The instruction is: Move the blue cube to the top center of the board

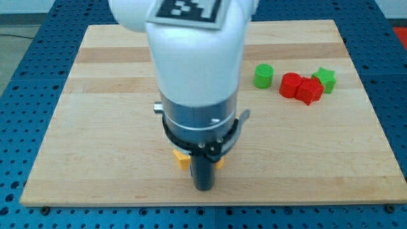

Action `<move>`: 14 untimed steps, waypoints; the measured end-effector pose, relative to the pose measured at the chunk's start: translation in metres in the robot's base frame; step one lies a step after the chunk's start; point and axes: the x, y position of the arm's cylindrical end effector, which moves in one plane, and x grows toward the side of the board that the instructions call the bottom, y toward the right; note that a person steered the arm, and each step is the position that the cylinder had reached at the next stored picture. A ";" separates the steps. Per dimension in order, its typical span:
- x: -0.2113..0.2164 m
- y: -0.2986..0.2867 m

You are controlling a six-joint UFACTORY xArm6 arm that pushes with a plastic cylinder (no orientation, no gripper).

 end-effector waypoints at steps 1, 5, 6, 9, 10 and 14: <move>-0.017 0.012; -0.079 0.045; -0.117 0.047; -0.135 -0.016; -0.126 -0.053; -0.205 -0.154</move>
